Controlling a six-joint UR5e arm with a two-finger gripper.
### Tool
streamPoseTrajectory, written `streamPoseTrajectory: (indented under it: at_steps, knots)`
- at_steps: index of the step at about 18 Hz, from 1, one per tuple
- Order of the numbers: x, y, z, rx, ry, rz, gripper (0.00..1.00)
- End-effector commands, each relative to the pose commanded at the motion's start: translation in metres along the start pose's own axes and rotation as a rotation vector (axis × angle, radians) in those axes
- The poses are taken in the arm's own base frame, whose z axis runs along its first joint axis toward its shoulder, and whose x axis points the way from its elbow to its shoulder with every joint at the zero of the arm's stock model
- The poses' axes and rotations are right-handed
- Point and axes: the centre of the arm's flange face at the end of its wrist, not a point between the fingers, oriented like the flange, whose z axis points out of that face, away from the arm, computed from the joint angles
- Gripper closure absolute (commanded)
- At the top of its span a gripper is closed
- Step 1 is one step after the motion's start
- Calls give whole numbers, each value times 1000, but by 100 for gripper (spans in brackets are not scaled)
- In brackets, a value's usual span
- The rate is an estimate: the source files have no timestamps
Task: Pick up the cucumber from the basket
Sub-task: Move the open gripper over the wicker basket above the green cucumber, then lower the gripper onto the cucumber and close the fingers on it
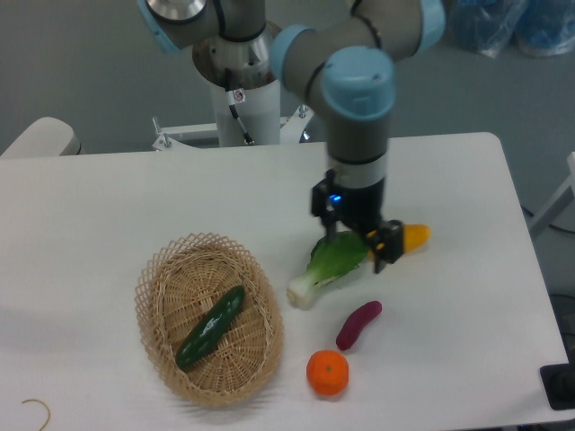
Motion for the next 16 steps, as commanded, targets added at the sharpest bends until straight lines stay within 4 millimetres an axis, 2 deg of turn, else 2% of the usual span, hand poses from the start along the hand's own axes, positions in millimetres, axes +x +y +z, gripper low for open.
streamPoseTrajectory:
  at_steps: [4,8,12,16]
  knots:
    - [40,-32,37,-19,71,-112,0]
    - [78,-62,78,-62,123,-148,0]
    - [102,-81,102,-76,144,-122,0]
    - [110,-90,124,-57,123,-84,0]
